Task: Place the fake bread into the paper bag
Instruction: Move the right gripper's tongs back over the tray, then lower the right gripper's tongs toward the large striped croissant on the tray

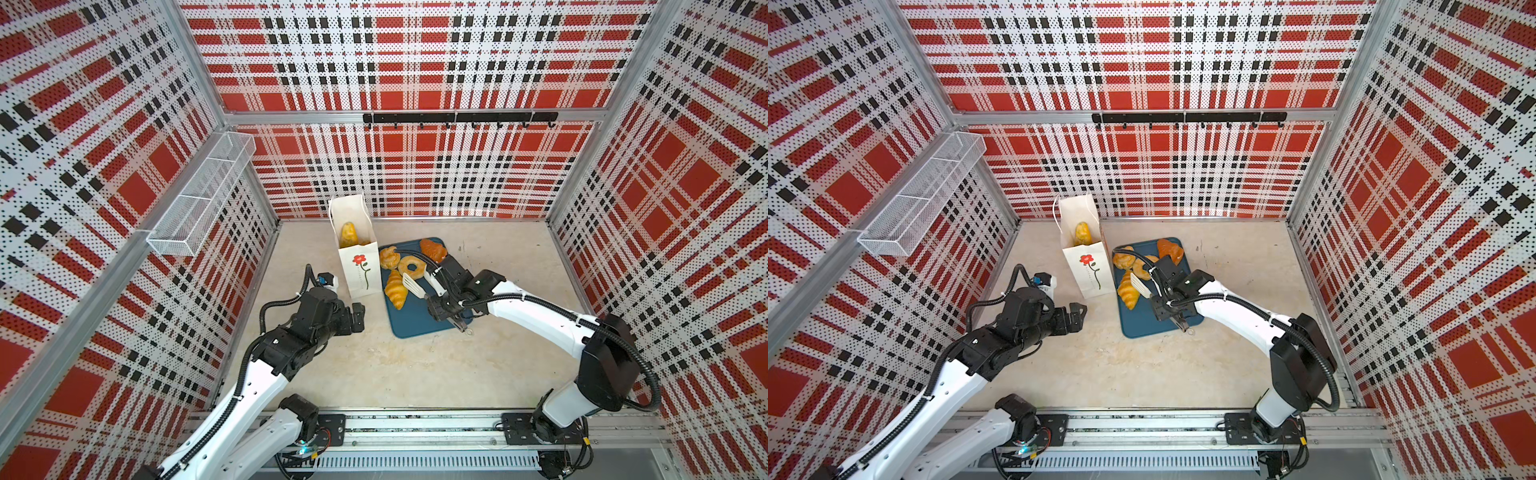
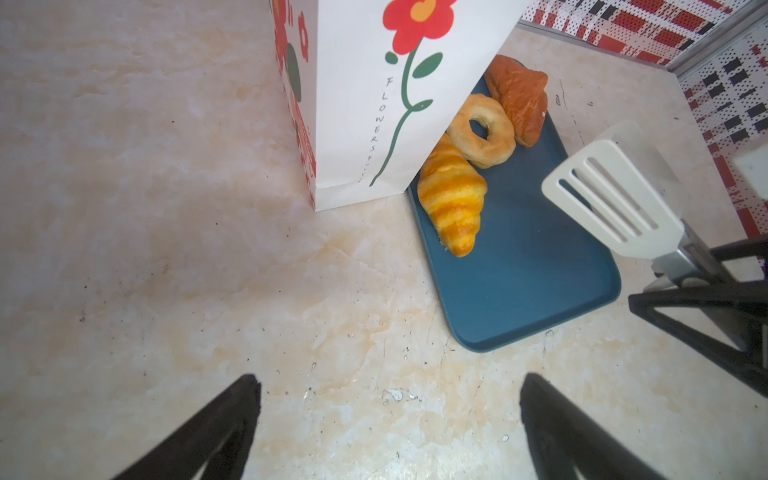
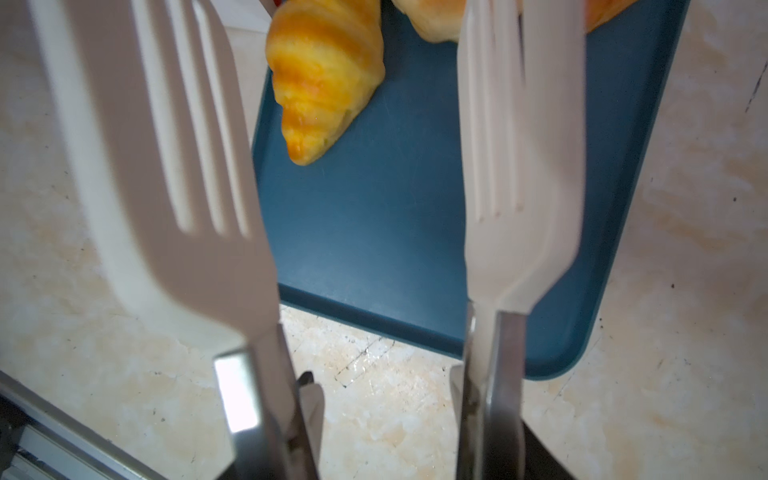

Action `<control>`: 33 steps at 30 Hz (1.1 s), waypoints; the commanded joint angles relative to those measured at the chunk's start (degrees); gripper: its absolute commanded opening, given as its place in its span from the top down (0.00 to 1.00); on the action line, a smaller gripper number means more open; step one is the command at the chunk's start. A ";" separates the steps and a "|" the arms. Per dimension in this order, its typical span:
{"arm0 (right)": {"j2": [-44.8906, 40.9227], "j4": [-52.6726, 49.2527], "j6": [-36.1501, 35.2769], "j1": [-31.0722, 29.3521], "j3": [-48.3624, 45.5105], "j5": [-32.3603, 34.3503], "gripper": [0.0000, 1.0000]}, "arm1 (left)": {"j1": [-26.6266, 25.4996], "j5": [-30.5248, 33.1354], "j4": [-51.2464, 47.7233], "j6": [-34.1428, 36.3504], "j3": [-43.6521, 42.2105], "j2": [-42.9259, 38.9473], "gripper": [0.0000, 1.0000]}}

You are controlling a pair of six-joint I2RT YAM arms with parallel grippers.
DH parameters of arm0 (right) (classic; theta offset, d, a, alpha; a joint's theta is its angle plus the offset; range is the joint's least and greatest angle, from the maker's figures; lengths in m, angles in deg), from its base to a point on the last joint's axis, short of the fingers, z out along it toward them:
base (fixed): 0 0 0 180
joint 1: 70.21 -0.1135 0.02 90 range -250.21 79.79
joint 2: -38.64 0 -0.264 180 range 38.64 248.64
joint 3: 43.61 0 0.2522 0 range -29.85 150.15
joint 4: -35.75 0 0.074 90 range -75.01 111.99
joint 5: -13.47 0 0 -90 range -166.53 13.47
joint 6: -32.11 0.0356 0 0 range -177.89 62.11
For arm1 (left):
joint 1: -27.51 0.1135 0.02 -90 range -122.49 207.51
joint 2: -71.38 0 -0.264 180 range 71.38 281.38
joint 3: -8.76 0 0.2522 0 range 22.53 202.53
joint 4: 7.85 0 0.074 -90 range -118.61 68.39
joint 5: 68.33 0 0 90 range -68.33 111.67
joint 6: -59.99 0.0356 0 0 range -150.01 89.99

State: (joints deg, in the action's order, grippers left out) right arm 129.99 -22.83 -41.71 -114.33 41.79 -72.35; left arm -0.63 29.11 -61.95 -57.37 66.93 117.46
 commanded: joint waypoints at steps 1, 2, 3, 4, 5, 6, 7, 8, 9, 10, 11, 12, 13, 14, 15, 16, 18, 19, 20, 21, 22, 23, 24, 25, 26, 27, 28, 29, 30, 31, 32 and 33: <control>0.98 0.88 1.70 -2.07 -0.18 2.04 0.42 | -0.72 1.79 1.97 -2.26 -1.13 0.42 0.01; 1.84 0.62 2.07 -2.58 -0.18 1.92 0.42 | -0.90 1.72 2.18 -2.46 -1.46 0.69 0.01; 2.58 0.48 2.31 -2.99 -0.18 2.05 0.42 | -0.96 1.66 2.28 -2.66 -1.77 0.88 0.01; 3.31 0.45 2.59 -3.44 -0.10 2.27 0.42 | -1.21 1.59 2.45 -2.83 -2.00 1.15 0.01; 4.16 0.43 2.92 -3.92 0.08 2.40 0.42 | -1.44 1.59 2.69 -3.15 -2.30 1.48 0.01; 4.91 0.34 3.22 -4.26 0.41 2.38 0.42 | -1.81 1.55 2.87 -3.56 -2.63 1.84 0.01; 5.73 0.27 3.46 -4.62 0.77 2.27 0.42 | -2.21 1.44 3.04 -4.08 -2.95 2.07 0.01; 6.53 0.15 3.62 -5.10 1.27 2.32 0.42 | -2.78 1.57 3.22 -4.61 -3.41 2.33 0.01; 7.26 -0.07 3.84 -5.42 1.71 2.47 0.41 | -3.37 1.77 3.37 -5.12 -3.89 2.43 0.01; 8.06 -0.46 4.07 -5.64 2.22 2.58 0.41 | -3.91 2.05 3.57 -5.63 -4.32 2.49 0.01; 8.83 -0.85 4.28 -5.83 2.69 2.79 0.41 | -4.45 2.35 3.76 -6.26 -4.90 2.44 0.01; 9.36 -1.13 4.51 -5.91 3.01 2.93 0.41 | -4.75 2.60 3.94 -6.71 -5.39 2.34 0.01; 9.93 -1.34 4.77 -6.04 3.32 2.93 0.41 | -5.12 2.67 4.19 -7.15 -5.88 2.22 0.01; 10.35 -1.41 4.90 -6.14 3.57 2.87 0.41 | -5.30 2.67 4.45 -7.48 -6.29 2.08 0.01; 10.75 -1.47 4.90 -6.23 3.90 2.70 0.41 | -5.47 2.67 4.68 -7.62 -6.57 1.99 0.01; 11.23 -1.66 5.02 -6.34 4.33 2.93 0.41 | -5.61 2.80 4.82 -7.75 -6.81 1.99 0.01; 12.01 -2.16 5.17 -6.62 5.17 3.28 0.41 | -5.65 2.97 4.78 -7.75 -7.04 2.03 0.01; 12.47 -2.29 5.30 -6.72 5.65 3.37 0.41 | -5.68 3.02 4.83 -7.68 -7.00 2.15 0.01; 12.91 -2.39 5.51 -6.85 5.93 3.37 0.41 | -5.69 3.12 4.83 -7.52 -7.03 2.24 0.01; 13.33 -2.45 5.65 -6.82 6.21 3.29 0.42 | -5.66 3.19 4.82 -7.48 -6.96 2.39 0.01; 13.85 -2.51 5.86 -6.81 6.54 3.20 0.42 | -5.63 3.35 4.83 -7.42 -6.87 2.44 0.01; 14.26 -2.54 6.02 -6.86 6.80 3.28 0.42 | -5.65 3.49 4.82 -7.31 -6.80 2.52 0.01; 14.78 -2.79 5.92 -6.95 7.23 3.52 0.42 | -5.69 3.54 4.76 -7.28 -6.74 2.65 0.01; 15.38 -3.18 6.18 -7.03 7.83 3.87 0.42 | -5.72 3.63 4.80 -7.21 -6.78 2.67 0.01; 15.97 -3.71 6.25 -7.19 8.54 4.35 0.42 | -5.64 3.63 4.82 -7.14 -6.76 2.77 0.01; 16.62 -4.29 6.37 -7.26 9.35 4.93 0.43 | -5.72 3.64 4.80 -7.15 -6.79 2.94 0.01; 17.36 -4.94 6.36 -7.34 9.99 5.45 0.43 | -5.72 3.58 4.77 -7.12 -6.76 3.01 0.01; 18.13 -5.64 6.40 -7.32 10.88 5.82 0.44 | -5.70 3.50 4.82 -7.15 -6.79 3.10 0.01; 18.80 -6.26 6.24 -7.35 11.52 6.09 0.45 | -5.70 3.42 4.83 -7.12 -6.79 3.13 0.01; 19.34 -6.82 6.09 -7.31 12.12 6.02 0.46 | -5.75 3.46 4.83 -7.06 -6.75 3.19 0.01; 19.70 -7.34 5.93 -7.31 12.43 6.03 0.48 | -5.80 3.52 4.75 -7.06 -6.87 3.05 0.01; 19.83 -7.57 5.75 -7.33 12.51 7.22 0.50 | -5.80 3.47 4.74 -7.10 -6.94 2.99 0.00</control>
State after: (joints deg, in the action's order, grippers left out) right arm 149.16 -28.60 -36.18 -121.37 52.24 -67.84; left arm -6.03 31.23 -58.08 -64.10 60.26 120.59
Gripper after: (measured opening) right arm 0.513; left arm 0.994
